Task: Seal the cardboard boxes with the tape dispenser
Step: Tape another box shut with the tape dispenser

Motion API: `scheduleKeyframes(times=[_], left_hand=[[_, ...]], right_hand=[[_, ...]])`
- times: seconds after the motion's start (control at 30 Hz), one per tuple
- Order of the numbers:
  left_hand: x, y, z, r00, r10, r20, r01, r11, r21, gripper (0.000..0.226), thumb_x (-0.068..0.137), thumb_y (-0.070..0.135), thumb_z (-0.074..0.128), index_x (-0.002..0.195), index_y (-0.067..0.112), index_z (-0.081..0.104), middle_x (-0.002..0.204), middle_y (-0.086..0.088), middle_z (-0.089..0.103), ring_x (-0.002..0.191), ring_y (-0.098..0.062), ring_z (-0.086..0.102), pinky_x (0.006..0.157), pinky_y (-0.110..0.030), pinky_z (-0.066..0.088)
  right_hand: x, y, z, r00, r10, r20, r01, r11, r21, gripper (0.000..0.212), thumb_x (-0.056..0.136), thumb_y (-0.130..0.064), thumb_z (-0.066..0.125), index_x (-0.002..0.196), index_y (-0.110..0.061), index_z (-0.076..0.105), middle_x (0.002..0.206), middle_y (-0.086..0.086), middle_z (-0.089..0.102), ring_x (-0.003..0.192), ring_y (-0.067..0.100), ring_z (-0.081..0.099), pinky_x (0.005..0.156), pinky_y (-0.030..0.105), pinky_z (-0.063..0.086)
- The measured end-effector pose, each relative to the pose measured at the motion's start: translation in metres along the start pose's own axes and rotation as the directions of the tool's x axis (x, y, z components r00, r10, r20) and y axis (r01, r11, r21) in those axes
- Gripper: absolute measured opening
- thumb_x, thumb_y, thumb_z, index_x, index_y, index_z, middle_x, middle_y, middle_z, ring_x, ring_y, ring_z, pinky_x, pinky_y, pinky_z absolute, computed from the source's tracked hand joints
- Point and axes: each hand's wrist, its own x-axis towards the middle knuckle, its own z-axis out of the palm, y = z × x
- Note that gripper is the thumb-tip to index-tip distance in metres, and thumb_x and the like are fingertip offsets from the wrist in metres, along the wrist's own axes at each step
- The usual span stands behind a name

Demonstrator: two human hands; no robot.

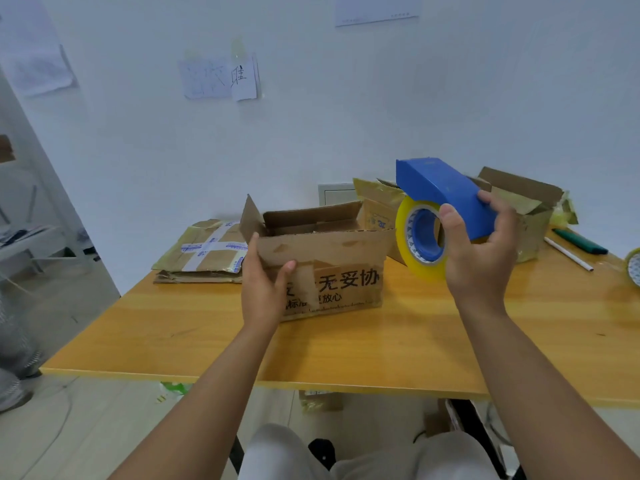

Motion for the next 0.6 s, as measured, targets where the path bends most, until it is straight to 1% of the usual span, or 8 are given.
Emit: scheduleKeyframes(times=[0.1, 0.2, 0.27, 0.33, 0.4, 0.47, 0.5, 0.6], left_hand=[[0.013, 0.001, 0.016, 0.998, -0.040, -0.042, 0.043, 0.997, 0.062, 0.095, 0.088, 0.048, 0.069, 0.154, 0.042, 0.002, 0.161, 0.001, 0.025, 0.144, -0.017, 0.030, 0.109, -0.042, 0.042], [0.022, 0.003, 0.028, 0.998, -0.026, -0.062, 0.037, 0.982, 0.184, 0.100, 0.087, 0.049, 0.068, 0.154, 0.042, -0.005, 0.166, -0.007, 0.005, 0.148, -0.031, 0.024, 0.104, -0.047, 0.043], [0.018, 0.000, 0.034, 0.981, 0.178, -0.077, -0.139, 0.921, 0.364, 0.092, 0.088, 0.048, 0.068, 0.155, 0.035, 0.007, 0.163, -0.017, 0.004, 0.147, -0.038, 0.021, 0.107, -0.052, 0.039], [0.005, -0.004, 0.040, 0.896, 0.443, -0.041, -0.347, 0.755, 0.556, 0.072, 0.090, 0.043, 0.067, 0.149, 0.027, 0.030, 0.154, -0.022, 0.021, 0.141, -0.041, 0.027, 0.108, -0.055, 0.032], [-0.011, -0.007, 0.046, 0.829, 0.558, 0.016, -0.444, 0.642, 0.625, 0.050, 0.088, 0.034, 0.068, 0.134, 0.023, 0.052, 0.139, -0.020, 0.039, 0.126, -0.038, 0.038, 0.101, -0.050, 0.034], [-0.023, -0.006, 0.049, 0.851, 0.513, 0.114, -0.476, 0.659, 0.583, 0.039, 0.087, 0.026, 0.068, 0.125, 0.019, 0.061, 0.124, -0.018, 0.050, 0.111, -0.036, 0.047, 0.089, -0.047, 0.045], [-0.026, -0.004, 0.048, 0.876, 0.449, 0.176, -0.462, 0.677, 0.573, 0.041, 0.088, 0.026, 0.067, 0.128, 0.019, 0.061, 0.124, -0.018, 0.052, 0.110, -0.035, 0.049, 0.086, -0.046, 0.048], [-0.028, -0.003, 0.049, 0.910, 0.292, 0.295, -0.415, 0.627, 0.659, 0.056, 0.088, 0.030, 0.066, 0.142, 0.025, 0.052, 0.144, -0.018, 0.043, 0.129, -0.040, 0.038, 0.102, -0.051, 0.041]], right_hand=[[0.003, 0.006, -0.002, 0.999, 0.029, -0.030, -0.030, 0.999, -0.015, 0.041, 0.087, -0.053, 0.066, 0.122, -0.039, 0.049, 0.113, -0.038, 0.052, 0.105, -0.007, 0.055, 0.081, 0.014, 0.048], [0.006, 0.013, -0.009, 0.998, 0.028, -0.050, -0.029, 0.999, -0.031, 0.041, 0.088, -0.052, 0.066, 0.123, -0.040, 0.049, 0.117, -0.032, 0.052, 0.110, -0.001, 0.056, 0.084, 0.018, 0.049], [0.007, 0.017, -0.013, 0.998, 0.019, -0.058, -0.021, 0.999, -0.036, 0.041, 0.089, -0.050, 0.066, 0.124, -0.036, 0.050, 0.114, -0.041, 0.051, 0.107, -0.009, 0.054, 0.080, 0.010, 0.045], [0.007, 0.024, -0.017, 0.998, 0.019, -0.052, -0.021, 0.999, -0.035, 0.039, 0.090, -0.045, 0.067, 0.123, -0.034, 0.050, 0.111, -0.047, 0.048, 0.102, -0.015, 0.053, 0.075, 0.004, 0.042], [0.004, 0.031, -0.018, 0.998, 0.035, -0.048, -0.036, 0.999, -0.035, 0.038, 0.089, -0.046, 0.068, 0.122, -0.035, 0.050, 0.110, -0.046, 0.049, 0.100, -0.015, 0.053, 0.073, 0.004, 0.041], [0.000, 0.037, -0.016, 0.997, 0.066, -0.042, -0.067, 0.997, -0.035, 0.040, 0.088, -0.050, 0.067, 0.121, -0.037, 0.050, 0.110, -0.041, 0.052, 0.099, -0.012, 0.055, 0.073, 0.006, 0.042], [-0.003, 0.040, -0.014, 0.996, 0.082, -0.034, -0.083, 0.996, -0.034, 0.040, 0.087, -0.052, 0.067, 0.121, -0.038, 0.050, 0.110, -0.041, 0.053, 0.099, -0.011, 0.056, 0.074, 0.007, 0.043], [-0.013, 0.046, -0.008, 0.995, 0.103, 0.013, -0.103, 0.994, -0.040, 0.040, 0.087, -0.051, 0.067, 0.121, -0.038, 0.050, 0.108, -0.046, 0.051, 0.097, -0.012, 0.056, 0.071, 0.006, 0.042]])
